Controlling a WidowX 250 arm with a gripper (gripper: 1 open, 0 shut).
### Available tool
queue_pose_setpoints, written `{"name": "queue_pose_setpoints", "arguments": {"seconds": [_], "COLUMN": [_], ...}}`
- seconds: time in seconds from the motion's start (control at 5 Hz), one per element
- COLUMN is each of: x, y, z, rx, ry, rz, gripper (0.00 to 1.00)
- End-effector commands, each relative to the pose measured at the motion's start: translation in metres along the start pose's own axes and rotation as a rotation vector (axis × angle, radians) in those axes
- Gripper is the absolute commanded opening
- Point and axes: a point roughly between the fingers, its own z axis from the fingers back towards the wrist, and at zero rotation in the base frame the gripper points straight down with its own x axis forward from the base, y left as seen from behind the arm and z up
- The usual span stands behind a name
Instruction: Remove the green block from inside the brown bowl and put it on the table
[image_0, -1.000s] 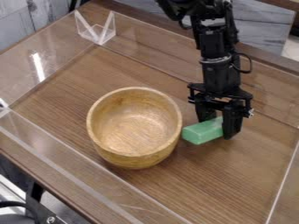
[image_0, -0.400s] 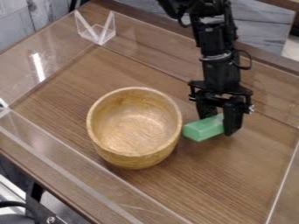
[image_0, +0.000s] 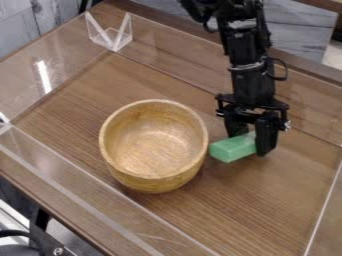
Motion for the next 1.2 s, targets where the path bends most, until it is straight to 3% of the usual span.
{"name": "queue_pose_setpoints", "arguments": {"seconds": [0.0, 1.0], "x": [0.0099, 0.0055], "y": [-0.0004, 0.0010], "z": [0.0160, 0.0195], "rx": [0.002, -0.027], "ry": [-0.056, -0.041], "rz": [-0.020, -0.018], "gripper": [0.00, 0.00]}}
